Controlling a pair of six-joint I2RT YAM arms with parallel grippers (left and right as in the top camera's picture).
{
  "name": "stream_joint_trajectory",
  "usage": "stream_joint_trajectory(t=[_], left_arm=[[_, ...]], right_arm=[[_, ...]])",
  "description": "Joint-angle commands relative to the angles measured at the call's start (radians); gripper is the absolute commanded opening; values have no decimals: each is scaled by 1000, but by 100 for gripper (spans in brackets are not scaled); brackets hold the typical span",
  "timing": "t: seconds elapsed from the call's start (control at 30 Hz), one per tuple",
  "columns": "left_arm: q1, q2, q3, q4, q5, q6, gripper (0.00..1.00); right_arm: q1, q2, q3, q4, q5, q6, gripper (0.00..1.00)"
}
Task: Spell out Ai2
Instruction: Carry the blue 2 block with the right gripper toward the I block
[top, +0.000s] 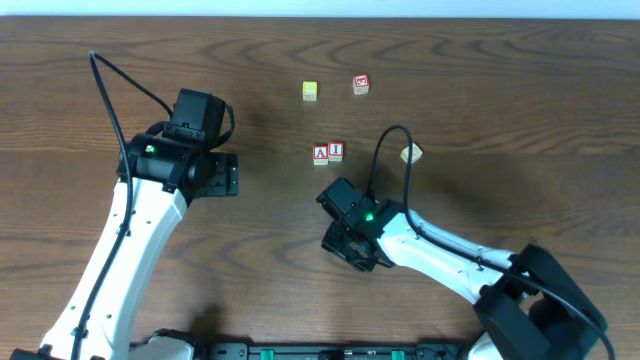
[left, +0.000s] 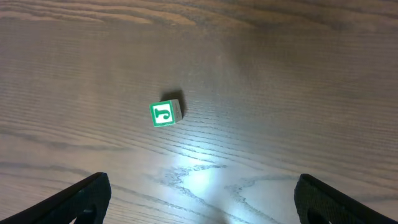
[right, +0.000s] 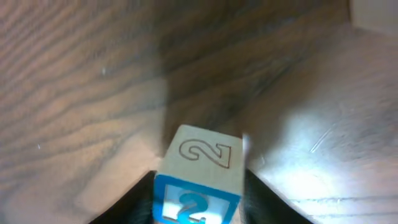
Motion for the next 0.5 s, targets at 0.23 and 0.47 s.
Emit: stream_joint_trajectory(t=[0.23,0.47], left_arm=[[3,5,4,-3,-2,18,95],[3,5,4,-3,-2,18,95]], right_arm=[[-22,3,-1,5,60,-65,27],[-123,3,72,-58,166,-328,25]])
